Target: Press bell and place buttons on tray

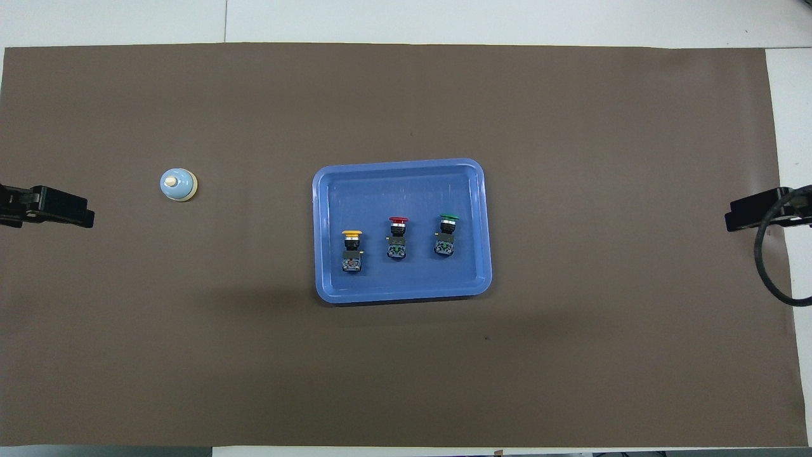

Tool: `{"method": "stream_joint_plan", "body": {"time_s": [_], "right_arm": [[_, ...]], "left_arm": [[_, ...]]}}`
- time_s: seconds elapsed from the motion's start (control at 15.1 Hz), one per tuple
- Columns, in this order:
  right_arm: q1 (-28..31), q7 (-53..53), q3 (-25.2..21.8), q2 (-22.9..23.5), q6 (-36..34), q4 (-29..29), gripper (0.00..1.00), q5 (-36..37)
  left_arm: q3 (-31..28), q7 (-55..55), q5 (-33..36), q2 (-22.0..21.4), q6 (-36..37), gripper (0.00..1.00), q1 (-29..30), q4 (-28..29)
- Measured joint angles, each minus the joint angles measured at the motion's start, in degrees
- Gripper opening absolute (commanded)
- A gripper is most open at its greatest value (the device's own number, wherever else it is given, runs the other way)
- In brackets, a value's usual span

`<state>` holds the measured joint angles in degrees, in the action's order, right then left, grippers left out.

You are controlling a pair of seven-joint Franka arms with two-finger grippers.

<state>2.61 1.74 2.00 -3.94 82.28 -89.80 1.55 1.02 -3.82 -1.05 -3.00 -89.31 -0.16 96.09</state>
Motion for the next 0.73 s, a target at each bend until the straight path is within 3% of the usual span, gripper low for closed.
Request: {"method": "stream_joint_plan", "body": {"time_s": [0.73], "right_arm": [[0.0, 0.0, 0.0, 0.0, 0.4, -1.0, 1.0, 0.0]], "left_arm": [[0.0, 0.0, 0.0, 0.0, 0.0, 1.0, 0.0, 0.0]]}}
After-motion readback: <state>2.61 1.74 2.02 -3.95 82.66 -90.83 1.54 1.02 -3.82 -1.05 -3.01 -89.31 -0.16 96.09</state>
